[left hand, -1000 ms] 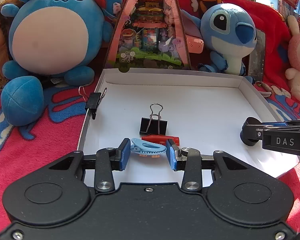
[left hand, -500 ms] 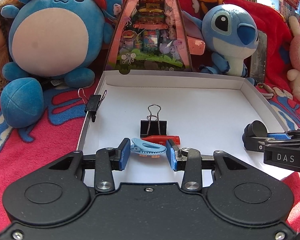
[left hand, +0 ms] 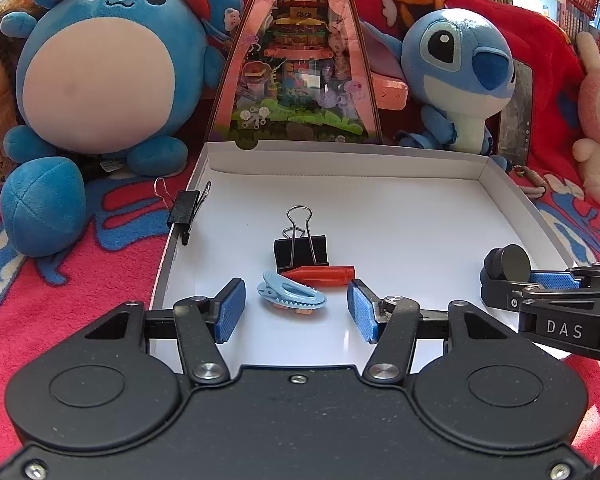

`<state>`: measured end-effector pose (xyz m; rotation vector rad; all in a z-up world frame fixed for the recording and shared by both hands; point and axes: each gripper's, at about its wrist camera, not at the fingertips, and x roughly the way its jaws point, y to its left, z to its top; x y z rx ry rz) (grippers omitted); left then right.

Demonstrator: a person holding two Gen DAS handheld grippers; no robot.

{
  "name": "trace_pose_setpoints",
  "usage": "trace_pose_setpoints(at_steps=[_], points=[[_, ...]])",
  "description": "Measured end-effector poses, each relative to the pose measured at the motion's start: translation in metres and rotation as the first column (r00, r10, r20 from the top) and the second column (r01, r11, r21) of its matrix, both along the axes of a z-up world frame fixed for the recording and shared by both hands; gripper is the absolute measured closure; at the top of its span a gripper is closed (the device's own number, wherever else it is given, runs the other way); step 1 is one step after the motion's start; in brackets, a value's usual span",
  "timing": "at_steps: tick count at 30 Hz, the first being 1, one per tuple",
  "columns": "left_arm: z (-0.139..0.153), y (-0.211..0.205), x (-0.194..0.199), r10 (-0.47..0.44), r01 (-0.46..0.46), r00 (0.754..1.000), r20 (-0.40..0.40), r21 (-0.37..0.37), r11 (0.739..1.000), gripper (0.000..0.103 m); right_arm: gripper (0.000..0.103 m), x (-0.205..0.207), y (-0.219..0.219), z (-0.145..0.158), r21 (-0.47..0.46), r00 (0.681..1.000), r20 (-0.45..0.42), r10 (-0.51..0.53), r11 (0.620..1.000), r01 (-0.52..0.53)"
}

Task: Organize rigid objects
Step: 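Set the black cap on the cup with the right tool while the left tool releases the clip, then withdraw both tools from the box toward the remaining objects on the blanket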

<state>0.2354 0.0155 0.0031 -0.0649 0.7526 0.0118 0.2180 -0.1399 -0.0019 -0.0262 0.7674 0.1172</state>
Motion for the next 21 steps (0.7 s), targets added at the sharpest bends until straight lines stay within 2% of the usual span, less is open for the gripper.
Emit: trace_pose_setpoints(at_steps=[7, 21], points=[[0.013, -0.001, -0.018, -0.029, 0.029, 0.999, 0.029, 0.003, 1.0, 0.032, 0.04, -0.012, -0.003, 0.006, -0.001, 1.0, 0.026, 0.01, 1.0, -0.01], [0.041, -0.007, -0.087, -0.138, 0.137, 0.986, 0.099, 0.008, 0.99, 0.026, 0.025, -0.077, -0.006, 0.026, -0.019, 0.984, 0.145, 0.102, 0.995, -0.1]])
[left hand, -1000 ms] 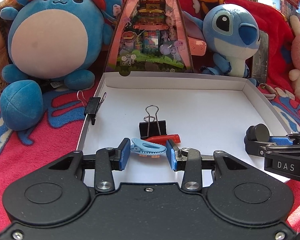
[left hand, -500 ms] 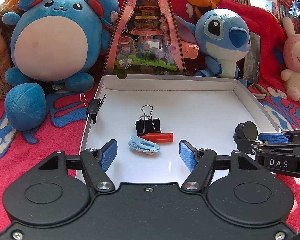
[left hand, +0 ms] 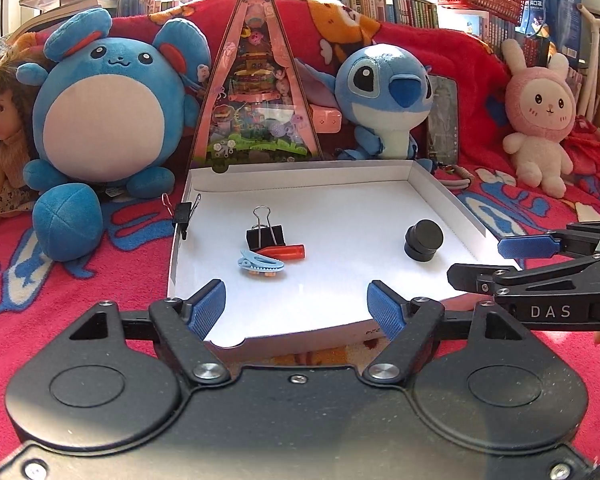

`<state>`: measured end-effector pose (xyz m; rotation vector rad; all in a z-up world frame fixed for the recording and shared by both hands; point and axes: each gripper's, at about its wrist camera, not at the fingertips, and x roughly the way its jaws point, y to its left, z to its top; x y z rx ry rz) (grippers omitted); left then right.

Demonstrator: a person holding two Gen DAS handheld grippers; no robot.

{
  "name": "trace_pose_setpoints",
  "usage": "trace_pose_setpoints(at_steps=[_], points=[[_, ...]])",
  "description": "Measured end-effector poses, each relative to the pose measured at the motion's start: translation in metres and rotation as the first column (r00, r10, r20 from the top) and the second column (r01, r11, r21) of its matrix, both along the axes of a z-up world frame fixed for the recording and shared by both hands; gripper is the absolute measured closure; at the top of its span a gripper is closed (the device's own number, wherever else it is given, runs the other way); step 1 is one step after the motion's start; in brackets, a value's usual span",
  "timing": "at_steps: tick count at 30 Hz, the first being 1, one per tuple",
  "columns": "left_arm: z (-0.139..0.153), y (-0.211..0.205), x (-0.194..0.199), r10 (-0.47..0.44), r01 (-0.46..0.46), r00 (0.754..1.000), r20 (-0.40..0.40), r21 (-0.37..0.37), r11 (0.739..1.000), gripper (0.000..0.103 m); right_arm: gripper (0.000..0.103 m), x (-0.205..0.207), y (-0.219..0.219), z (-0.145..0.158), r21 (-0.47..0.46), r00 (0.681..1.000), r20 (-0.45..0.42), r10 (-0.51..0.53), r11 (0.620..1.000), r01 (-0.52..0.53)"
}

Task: Organize rigid objects
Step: 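Withdraw both tools from the box toward the remaining objects on the blanket, then grasp the red marker with the left tool while the right tool grasps a black lid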

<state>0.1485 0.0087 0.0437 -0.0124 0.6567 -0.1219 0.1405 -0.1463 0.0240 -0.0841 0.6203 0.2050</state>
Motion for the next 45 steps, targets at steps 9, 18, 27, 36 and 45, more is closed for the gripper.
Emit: trace_pose_setpoints(at_steps=[9, 18, 27, 36, 45], points=[[0.004, 0.0, -0.05, -0.071, 0.071, 0.997, 0.02, -0.005, 0.997, 0.025, 0.02, -0.05, -0.004, 0.006, 0.008, 0.996, 0.056, 0.064, 0.998, -0.065], [-0.005, -0.004, -0.088, -0.139, 0.139, 0.99, -0.006, 0.008, 0.99, 0.025, 0.019, -0.092, -0.009, -0.004, 0.017, 0.992, 0.065, 0.11, 0.994, -0.111], [-0.019, 0.0, -0.118, -0.157, 0.157, 0.987, -0.028, -0.02, 0.987, 0.025, 0.016, -0.127, -0.007, -0.016, 0.014, 0.984, 0.059, 0.168, 0.985, -0.17], [-0.034, 0.002, -0.13, -0.176, 0.174, 0.983, -0.059, -0.037, 0.984, 0.025, 0.016, -0.148, 0.004, -0.035, -0.038, 0.972, 0.043, 0.229, 0.973, -0.227], [-0.041, -0.008, -0.13, -0.22, 0.221, 0.975, -0.036, 0.024, 0.975, 0.042, 0.017, -0.158, 0.015, -0.046, -0.053, 0.957, 0.029, 0.29, 0.956, -0.288]])
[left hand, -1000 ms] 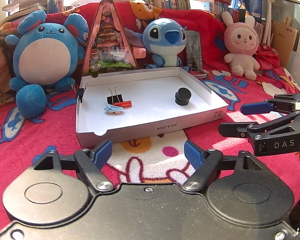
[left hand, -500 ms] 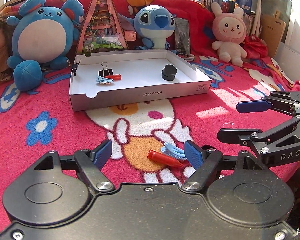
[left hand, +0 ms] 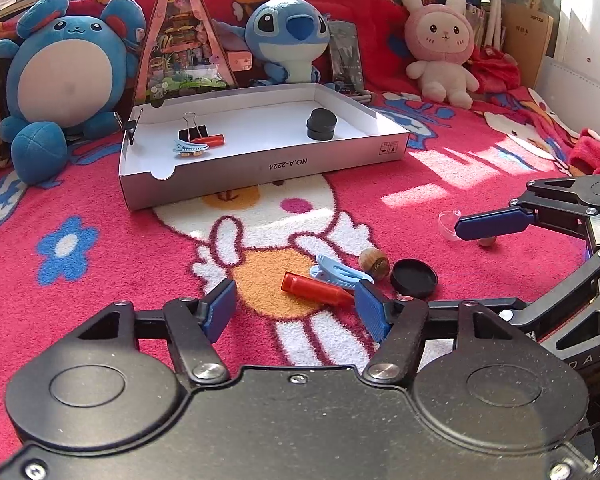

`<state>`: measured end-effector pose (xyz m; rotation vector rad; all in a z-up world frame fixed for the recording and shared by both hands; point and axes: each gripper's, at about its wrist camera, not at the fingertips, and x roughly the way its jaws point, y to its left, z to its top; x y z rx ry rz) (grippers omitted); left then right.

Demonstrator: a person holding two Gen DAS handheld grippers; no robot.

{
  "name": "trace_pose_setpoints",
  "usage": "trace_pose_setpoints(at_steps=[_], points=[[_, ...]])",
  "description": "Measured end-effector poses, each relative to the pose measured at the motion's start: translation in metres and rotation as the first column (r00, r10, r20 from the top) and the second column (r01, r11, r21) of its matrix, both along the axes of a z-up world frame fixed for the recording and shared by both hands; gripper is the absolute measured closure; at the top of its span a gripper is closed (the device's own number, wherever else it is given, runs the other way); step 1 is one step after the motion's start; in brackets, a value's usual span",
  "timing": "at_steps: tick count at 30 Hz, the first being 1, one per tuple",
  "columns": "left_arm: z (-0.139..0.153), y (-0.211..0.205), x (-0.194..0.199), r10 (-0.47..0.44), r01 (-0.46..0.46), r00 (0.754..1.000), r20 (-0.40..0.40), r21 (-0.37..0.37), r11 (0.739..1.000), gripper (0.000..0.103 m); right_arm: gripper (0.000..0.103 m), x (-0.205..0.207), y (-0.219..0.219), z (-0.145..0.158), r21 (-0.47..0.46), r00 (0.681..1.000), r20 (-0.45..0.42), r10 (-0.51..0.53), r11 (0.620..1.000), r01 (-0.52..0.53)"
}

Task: Organize rigid objects
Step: 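Grasp the red marker with the left tool while the right tool grasps a black lid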

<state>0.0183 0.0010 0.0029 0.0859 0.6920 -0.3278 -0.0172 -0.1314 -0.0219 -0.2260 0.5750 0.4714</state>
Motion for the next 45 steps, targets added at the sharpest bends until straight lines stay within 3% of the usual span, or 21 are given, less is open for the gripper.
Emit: trace_pose_setpoints(at_steps=[16, 26, 29, 32, 34, 38, 43, 44, 45], points=[[-0.005, -0.008, -0.003, -0.03, 0.029, 0.999, 0.019, 0.047, 0.998, 0.048, 0.028, 0.009, 0.0, -0.012, 0.021, 0.998, -0.03, -0.054, 0.998, 0.054], [-0.005, -0.009, -0.003, 0.028, -0.028, 1.0, -0.001, -0.012, 1.0, 0.056, 0.032, 0.011, 0.001, -0.014, 0.043, 0.996, -0.025, -0.084, 0.995, 0.085], [-0.006, -0.011, -0.004, 0.034, -0.034, 0.999, -0.001, -0.02, 0.999, 0.06, 0.035, 0.01, 0.001, -0.014, 0.048, 0.996, -0.023, -0.088, 0.995, 0.089], [-0.007, -0.013, -0.005, 0.038, -0.038, 0.999, 0.006, -0.017, 0.999, 0.072, 0.039, 0.01, 0.001, -0.014, 0.056, 0.995, -0.024, -0.093, 0.994, 0.094], [-0.007, -0.014, -0.005, 0.039, -0.039, 0.999, 0.005, -0.021, 0.999, 0.081, 0.044, 0.009, 0.001, -0.015, 0.064, 0.995, -0.026, -0.094, 0.993, 0.096], [-0.005, -0.013, -0.005, 0.046, -0.046, 0.999, -0.001, -0.029, 0.999, 0.087, 0.057, 0.008, 0.001, -0.015, 0.069, 0.995, -0.025, -0.097, 0.993, 0.099], [-0.003, -0.01, -0.008, 0.039, -0.039, 0.999, -0.01, -0.033, 0.999, 0.082, 0.061, 0.007, 0.0, -0.015, 0.079, 0.994, -0.024, -0.109, 0.991, 0.111], [-0.003, -0.009, -0.01, 0.039, -0.04, 0.999, -0.008, -0.04, 0.998, 0.078, 0.061, 0.007, 0.0, -0.015, 0.079, 0.993, -0.024, -0.112, 0.99, 0.113], [-0.002, -0.008, -0.012, 0.039, -0.039, 0.999, -0.006, -0.041, 0.998, 0.063, 0.061, 0.007, 0.0, -0.015, 0.079, 0.993, -0.024, -0.112, 0.99, 0.114]])
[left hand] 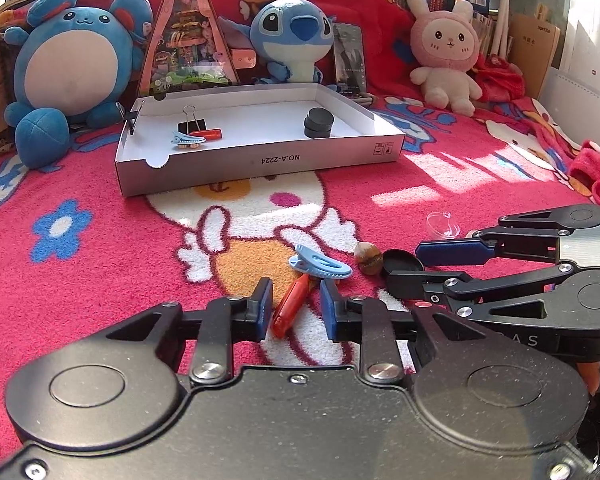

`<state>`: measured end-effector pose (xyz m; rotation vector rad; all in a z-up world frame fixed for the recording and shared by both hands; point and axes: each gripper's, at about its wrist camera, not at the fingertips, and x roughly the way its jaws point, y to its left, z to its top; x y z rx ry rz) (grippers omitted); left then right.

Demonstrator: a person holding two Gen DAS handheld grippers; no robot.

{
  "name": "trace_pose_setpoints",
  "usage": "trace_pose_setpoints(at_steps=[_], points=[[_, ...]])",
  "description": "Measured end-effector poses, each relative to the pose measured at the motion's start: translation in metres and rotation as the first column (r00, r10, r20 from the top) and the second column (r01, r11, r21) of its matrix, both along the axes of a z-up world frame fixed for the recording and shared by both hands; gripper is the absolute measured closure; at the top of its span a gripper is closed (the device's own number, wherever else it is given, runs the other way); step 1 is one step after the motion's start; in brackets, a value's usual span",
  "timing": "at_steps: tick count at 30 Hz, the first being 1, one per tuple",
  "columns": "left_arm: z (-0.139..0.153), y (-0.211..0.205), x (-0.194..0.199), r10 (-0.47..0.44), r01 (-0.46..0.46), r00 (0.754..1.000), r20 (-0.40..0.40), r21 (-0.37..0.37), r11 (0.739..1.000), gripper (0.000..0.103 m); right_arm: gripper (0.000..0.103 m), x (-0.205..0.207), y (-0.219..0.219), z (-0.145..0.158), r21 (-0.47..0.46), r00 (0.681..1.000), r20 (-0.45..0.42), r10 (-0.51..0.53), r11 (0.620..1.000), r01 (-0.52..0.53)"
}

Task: Organize rigid objects
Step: 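Grasp the red marker with the left tool while the right tool grasps a black lid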

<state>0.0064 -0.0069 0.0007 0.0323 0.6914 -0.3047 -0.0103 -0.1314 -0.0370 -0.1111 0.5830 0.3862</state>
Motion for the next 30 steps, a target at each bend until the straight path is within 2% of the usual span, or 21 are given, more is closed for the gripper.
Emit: trace_pose_setpoints(at_steps=[2, 5, 15, 21, 25, 30], points=[[0.001, 0.002, -0.004, 0.003, -0.003, 1.0, 0.011, 0.009, 1.0, 0.053, 0.061, 0.0, -0.001, 0.0, 0.002, 1.0, -0.001, -0.001, 1.0, 0.001], [0.0, 0.007, -0.01, 0.015, -0.016, 1.0, 0.011, 0.039, 0.999, 0.053, 0.061, 0.001, -0.001, -0.001, 0.005, 1.0, -0.002, -0.004, 1.0, 0.004], [-0.004, 0.033, 0.0, 0.116, -0.116, 0.993, 0.011, 0.068, 0.991, 0.055, 0.061, 0.001, -0.001, -0.002, 0.008, 1.0, -0.001, -0.015, 1.0, 0.015], [-0.004, 0.041, 0.005, 0.159, -0.162, 0.987, 0.036, 0.123, 0.979, 0.055, 0.058, 0.001, -0.002, -0.002, 0.01, 1.0, -0.001, -0.02, 1.0, 0.02], [-0.005, 0.05, 0.009, 0.209, -0.212, 0.977, 0.037, 0.124, 0.969, 0.055, 0.058, 0.001, -0.003, -0.002, 0.013, 1.0, 0.0, -0.025, 1.0, 0.025], [-0.001, 0.042, 0.002, 0.139, -0.142, 0.989, 0.042, 0.082, 0.986, 0.053, 0.058, 0.001, -0.003, -0.002, 0.013, 1.0, 0.0, -0.025, 1.0, 0.025]])
